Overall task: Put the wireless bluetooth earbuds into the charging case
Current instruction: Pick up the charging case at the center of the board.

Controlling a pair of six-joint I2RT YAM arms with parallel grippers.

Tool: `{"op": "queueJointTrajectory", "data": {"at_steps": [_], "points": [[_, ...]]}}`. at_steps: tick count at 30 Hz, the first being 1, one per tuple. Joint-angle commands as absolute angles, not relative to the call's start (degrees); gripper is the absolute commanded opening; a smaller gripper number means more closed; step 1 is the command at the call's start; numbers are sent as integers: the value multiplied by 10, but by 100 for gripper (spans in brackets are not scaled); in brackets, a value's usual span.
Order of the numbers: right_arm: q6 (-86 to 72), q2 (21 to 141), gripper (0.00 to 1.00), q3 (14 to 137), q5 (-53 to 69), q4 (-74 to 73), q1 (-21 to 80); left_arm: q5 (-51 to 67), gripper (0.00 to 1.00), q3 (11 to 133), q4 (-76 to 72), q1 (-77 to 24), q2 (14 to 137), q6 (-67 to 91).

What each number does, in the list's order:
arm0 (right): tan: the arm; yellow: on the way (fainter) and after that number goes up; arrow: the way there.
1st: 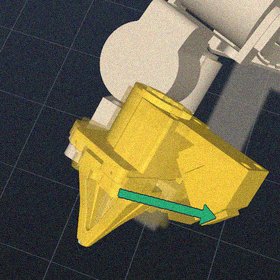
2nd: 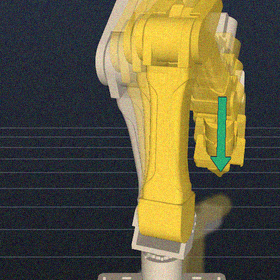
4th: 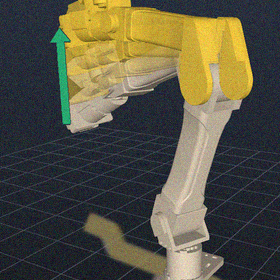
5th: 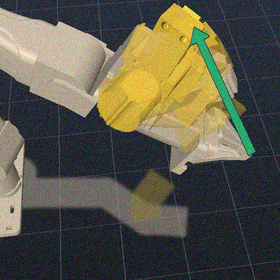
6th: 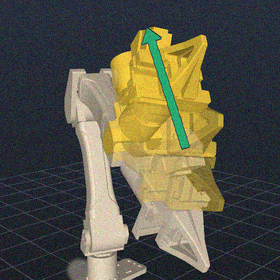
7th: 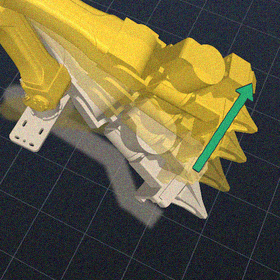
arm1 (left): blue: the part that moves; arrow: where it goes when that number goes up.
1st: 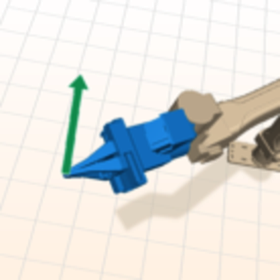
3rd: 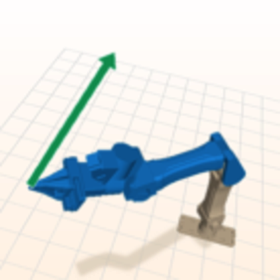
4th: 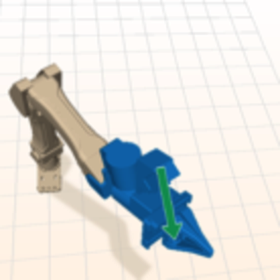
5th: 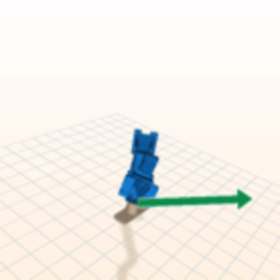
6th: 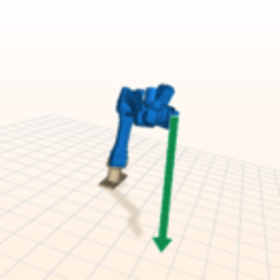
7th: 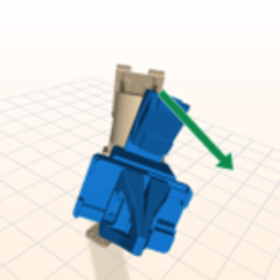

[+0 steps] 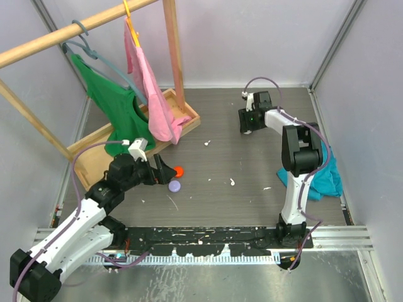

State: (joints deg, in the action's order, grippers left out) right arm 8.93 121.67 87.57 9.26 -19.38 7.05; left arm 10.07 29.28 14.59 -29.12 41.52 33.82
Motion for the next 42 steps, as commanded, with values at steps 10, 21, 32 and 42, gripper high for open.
{"op": "queueJointTrajectory", "data": {"at_steps": [10, 21, 32, 42], "points": [[-100, 945, 44, 627, -45, -153, 287, 138, 92, 213, -15, -291, 368, 435], [-149, 742, 44, 424, -90, 60, 470, 103, 88, 163, -131, -336, 368, 486], [-124, 648, 45, 290, -34, 276, 519, 53, 75, 200, -244, -427, 471, 465], [-95, 644, 45, 253, 10, 356, 529, 60, 67, 224, -291, -432, 517, 464]]}}
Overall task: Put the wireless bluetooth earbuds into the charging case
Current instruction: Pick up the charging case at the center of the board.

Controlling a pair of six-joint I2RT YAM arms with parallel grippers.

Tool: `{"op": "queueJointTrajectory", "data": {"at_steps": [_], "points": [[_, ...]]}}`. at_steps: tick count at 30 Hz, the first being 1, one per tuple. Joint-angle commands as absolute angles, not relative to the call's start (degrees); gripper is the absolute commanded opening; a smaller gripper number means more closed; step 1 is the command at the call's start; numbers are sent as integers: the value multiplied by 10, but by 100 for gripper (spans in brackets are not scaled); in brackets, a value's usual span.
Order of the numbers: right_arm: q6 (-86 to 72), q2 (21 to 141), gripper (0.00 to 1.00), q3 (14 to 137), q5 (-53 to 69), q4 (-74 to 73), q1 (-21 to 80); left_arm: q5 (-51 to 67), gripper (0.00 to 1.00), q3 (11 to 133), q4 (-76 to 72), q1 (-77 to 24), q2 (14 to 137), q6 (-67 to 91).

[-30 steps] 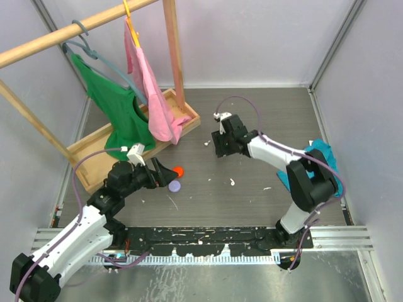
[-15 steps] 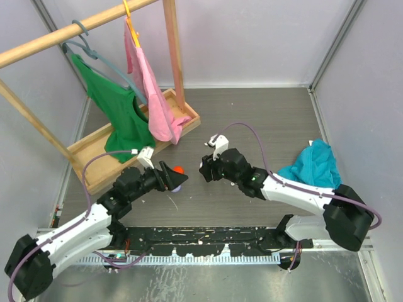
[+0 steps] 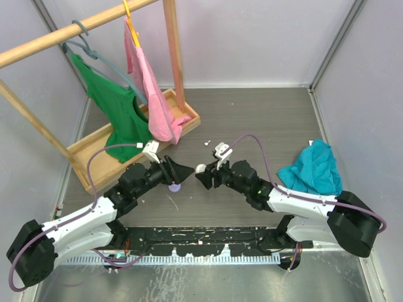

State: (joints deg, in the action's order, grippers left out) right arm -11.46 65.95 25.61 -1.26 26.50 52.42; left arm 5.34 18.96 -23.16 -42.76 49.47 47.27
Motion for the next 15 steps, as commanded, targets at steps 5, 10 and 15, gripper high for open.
{"op": "queueJointTrajectory", "data": {"at_steps": [5, 10, 15], "points": [[-93, 652, 46, 259, 24, 366, 529, 70, 61, 224, -319, -432, 539, 469], [-84, 663, 47, 266, 25, 372, 529, 77, 55, 231, -327, -432, 562, 459], [-75, 671, 48, 268, 30, 387, 529, 92, 51, 233, -366, -432, 607, 461]]}}
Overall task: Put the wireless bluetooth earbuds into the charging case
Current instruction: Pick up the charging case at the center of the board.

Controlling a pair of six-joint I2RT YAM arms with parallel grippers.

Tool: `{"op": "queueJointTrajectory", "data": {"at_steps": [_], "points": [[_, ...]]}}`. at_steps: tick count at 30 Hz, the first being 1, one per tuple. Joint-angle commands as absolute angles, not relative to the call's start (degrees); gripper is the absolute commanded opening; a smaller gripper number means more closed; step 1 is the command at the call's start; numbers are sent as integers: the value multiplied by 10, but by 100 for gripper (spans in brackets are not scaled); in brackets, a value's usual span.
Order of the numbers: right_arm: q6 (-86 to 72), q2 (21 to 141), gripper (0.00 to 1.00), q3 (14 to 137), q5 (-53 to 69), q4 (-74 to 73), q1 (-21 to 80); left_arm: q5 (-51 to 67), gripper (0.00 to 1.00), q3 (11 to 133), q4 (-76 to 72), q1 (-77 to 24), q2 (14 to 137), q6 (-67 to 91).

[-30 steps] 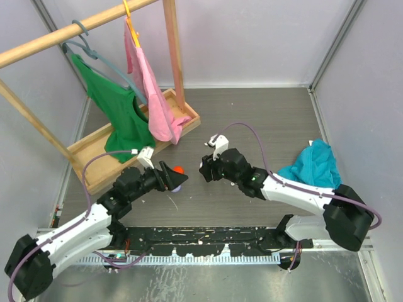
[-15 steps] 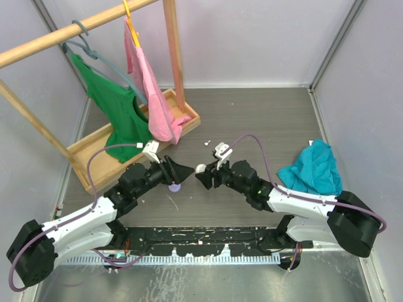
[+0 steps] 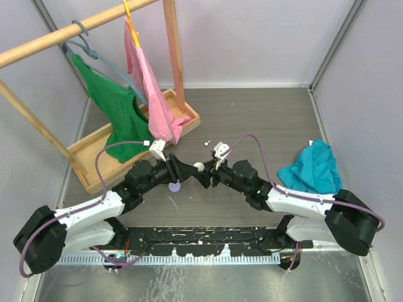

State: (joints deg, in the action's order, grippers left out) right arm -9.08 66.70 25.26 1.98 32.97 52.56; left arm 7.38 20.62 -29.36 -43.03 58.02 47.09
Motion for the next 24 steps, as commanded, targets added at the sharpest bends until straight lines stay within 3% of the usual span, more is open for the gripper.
{"op": "queueJointTrajectory", "data": {"at_steps": [1, 4, 8, 13, 19, 24], "points": [[-73, 673, 48, 269, 33, 390, 529, 94, 50, 234, -372, -432, 615, 461], [-65, 684, 50, 274, 37, 396, 529, 102, 45, 231, -392, -432, 638, 460], [-61, 695, 52, 278, 36, 403, 529, 123, 32, 234, -398, -431, 654, 442], [-58, 695, 62, 281, 37, 388, 528, 138, 18, 238, -369, -431, 648, 379], [-6, 672, 82, 340, 88, 217, 511, 183, 9, 298, -215, -427, 631, 245], [59, 625, 83, 406, 202, 22, 434, 232, 6, 319, -185, -418, 630, 168]]}}
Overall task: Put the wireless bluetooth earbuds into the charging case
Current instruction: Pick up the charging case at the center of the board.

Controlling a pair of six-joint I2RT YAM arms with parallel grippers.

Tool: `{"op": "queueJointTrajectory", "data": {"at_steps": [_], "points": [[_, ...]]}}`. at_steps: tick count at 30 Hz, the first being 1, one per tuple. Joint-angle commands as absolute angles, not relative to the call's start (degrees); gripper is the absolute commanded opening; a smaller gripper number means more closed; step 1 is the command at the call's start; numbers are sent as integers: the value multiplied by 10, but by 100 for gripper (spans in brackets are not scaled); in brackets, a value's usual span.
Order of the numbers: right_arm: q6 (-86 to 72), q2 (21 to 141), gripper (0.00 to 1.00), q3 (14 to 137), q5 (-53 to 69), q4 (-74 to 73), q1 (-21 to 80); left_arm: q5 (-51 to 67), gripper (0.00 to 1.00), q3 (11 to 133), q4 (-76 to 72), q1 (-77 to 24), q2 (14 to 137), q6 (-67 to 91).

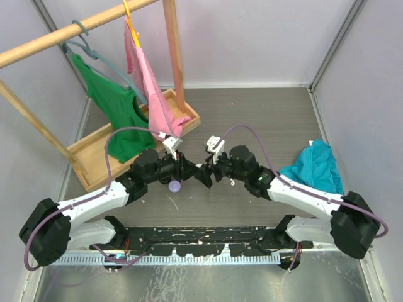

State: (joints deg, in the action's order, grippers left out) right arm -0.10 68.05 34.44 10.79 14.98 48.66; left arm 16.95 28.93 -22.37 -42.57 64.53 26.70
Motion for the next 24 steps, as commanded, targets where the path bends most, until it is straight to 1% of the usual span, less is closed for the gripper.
{"op": "queueJointTrajectory", "data": {"at_steps": [1, 4, 6, 9, 14, 18, 24], "points": [[70, 614, 85, 414, 219, 1, 421, 247, 4, 323, -177, -416, 629, 150], [123, 598, 88, 444, 256, -72, 403, 292, 3, 331, -156, -413, 624, 96], [153, 595, 88, 460, 279, -99, 402, 330, 3, 333, -166, -412, 628, 73], [214, 592, 87, 468, 302, -137, 401, 358, 3, 352, -113, -412, 627, 18], [272, 602, 83, 467, 365, -152, 401, 392, 3, 355, -59, -412, 595, -60], [279, 614, 80, 465, 397, -142, 402, 416, 2, 349, -78, -412, 575, -94], [283, 634, 76, 465, 409, -118, 407, 441, 2, 355, -78, -412, 576, -124]]}}
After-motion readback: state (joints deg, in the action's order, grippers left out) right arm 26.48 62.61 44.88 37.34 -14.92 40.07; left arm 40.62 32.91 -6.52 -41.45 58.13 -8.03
